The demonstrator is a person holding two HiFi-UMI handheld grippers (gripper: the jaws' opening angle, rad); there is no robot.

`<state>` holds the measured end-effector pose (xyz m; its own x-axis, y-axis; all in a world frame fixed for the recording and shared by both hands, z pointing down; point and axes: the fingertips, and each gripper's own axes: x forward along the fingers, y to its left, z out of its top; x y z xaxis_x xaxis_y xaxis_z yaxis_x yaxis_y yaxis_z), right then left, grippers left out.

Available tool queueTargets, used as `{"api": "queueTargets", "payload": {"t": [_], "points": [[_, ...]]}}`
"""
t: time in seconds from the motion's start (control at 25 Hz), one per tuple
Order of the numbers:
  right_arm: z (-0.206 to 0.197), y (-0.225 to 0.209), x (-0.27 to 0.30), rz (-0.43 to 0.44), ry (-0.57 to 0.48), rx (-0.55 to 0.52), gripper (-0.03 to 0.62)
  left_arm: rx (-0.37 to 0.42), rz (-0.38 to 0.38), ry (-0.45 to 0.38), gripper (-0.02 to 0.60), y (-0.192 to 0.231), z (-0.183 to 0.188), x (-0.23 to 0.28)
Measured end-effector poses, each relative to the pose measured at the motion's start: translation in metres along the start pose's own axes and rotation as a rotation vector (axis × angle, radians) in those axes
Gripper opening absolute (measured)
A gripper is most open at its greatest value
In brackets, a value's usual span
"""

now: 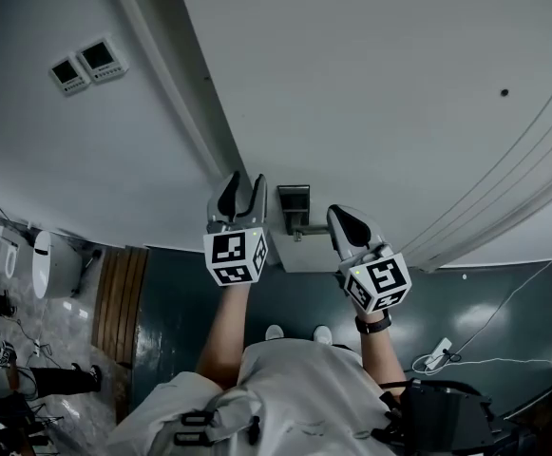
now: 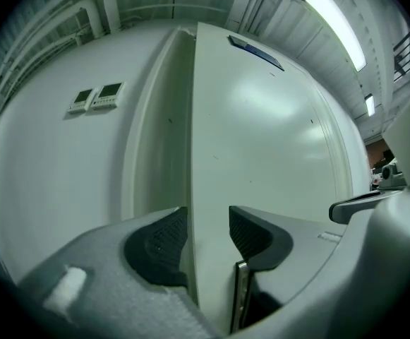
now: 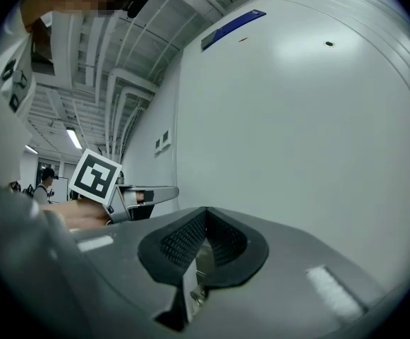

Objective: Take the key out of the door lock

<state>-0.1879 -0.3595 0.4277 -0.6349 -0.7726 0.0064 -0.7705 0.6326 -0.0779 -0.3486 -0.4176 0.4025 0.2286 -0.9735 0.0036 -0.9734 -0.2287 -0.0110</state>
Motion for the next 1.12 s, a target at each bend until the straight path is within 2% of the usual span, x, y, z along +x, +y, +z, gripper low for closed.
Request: {"api": "queueTargets", "payload": {"t": [0.12, 0.2, 0.28, 0.52, 0.64, 0.84, 1.0, 1.12], "points": [[0.0, 0.004, 0.004, -0.003, 0.005, -0.009, 0.0, -0.044, -0.095, 0.016, 0.224, 0.001, -0.004, 0.01], [0.0, 0.004, 0.004, -0.014, 0.009, -0.005, 0.0, -0.068, -0.174, 0.031, 0.225, -0.003, -0.007, 0.017], [-0.002, 0.004, 0.004, -0.025, 0.016, -0.001, 0.0, -0.068, -0.215, 0.048, 0.224, -0.004, -0.011, 0.023], [-0.032, 0.0, 0.0, -0.053, 0.085, 0.05, 0.0, -0.086, -0.228, 0.032, 0.206, -0.005, -0.015, 0.028], [-0.065, -0.002, -0.006, -0.051, 0.143, 0.141, 0.0, -0.08, -0.227, 0.019, 0.201, -0.008, -0.014, 0.028], [-0.126, -0.005, -0.02, -0.133, 0.248, 0.278, 0.0, -0.077, -0.23, 0.015, 0.201, -0.013, -0.015, 0.031], [-0.167, 0.0, -0.026, -0.135, 0.302, 0.369, 0.0, -0.075, -0.236, 0.007, 0.201, -0.014, -0.015, 0.033], [-0.199, 0.007, -0.025, -0.109, 0.34, 0.445, 0.112, -0.074, -0.238, -0.005, 0.2, -0.015, -0.014, 0.033]]}}
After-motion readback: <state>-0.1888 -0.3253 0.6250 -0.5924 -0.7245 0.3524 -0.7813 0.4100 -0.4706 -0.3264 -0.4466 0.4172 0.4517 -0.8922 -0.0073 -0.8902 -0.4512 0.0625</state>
